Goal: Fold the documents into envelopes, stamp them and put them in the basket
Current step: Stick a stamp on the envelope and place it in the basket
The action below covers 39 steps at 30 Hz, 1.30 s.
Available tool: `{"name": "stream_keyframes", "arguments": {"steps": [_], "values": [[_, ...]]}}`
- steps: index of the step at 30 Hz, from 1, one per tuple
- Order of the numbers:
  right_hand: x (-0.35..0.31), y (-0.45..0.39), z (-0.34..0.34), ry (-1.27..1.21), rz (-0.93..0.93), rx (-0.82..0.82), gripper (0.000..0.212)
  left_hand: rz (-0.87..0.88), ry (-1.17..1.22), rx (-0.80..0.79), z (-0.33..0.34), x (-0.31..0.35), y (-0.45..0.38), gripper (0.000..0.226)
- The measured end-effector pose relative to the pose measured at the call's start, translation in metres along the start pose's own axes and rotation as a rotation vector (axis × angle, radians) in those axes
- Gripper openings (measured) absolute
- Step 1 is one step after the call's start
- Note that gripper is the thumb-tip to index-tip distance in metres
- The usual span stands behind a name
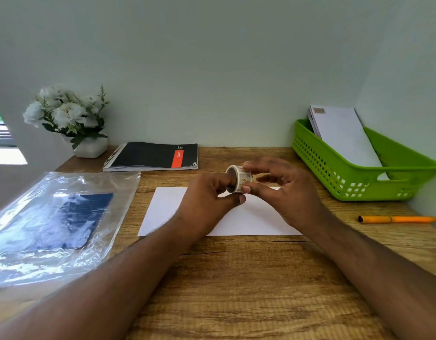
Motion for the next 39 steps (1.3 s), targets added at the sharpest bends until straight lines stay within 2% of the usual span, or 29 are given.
{"name": "stream_keyframes", "arguments": {"steps": [4,8,12,20,24,32,39], "values": [[-0.005,0.002,0.000,0.109,-0.068,0.008,0.036,-0.020,-0.012,0.010,0.000,-0.002,0.000,0.019],[-0.008,0.002,-0.002,0.093,-0.103,0.038,0.030,-0.020,-0.044,0.009,0.000,-0.001,0.000,0.016],[-0.005,0.002,0.001,0.116,-0.080,-0.012,0.046,-0.018,-0.068,0.015,0.000,0.000,0.000,0.019],[-0.011,0.002,-0.004,0.105,-0.182,0.074,0.017,-0.028,-0.043,-0.002,0.002,-0.002,0.001,0.022],[-0.016,0.002,-0.002,0.160,-0.231,0.083,0.014,-0.028,-0.063,-0.014,0.002,0.001,0.001,0.022],[-0.025,0.004,-0.002,0.439,-0.412,0.120,0.009,-0.004,0.001,0.020,-0.003,0.001,-0.001,0.012],[-0.024,0.005,-0.003,0.392,-0.368,0.114,0.012,0.020,-0.001,0.032,-0.007,0.004,-0.003,0.019]]}}
Point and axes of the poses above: each hand's wrist, its own y-axis away from the middle knuckle, its own z-axis out of the palm, x = y × z, the point moved 6 cm from there along -y, towards the middle knuckle, and after that the axes turned 15 degrees about y, right-handed, at the moved point
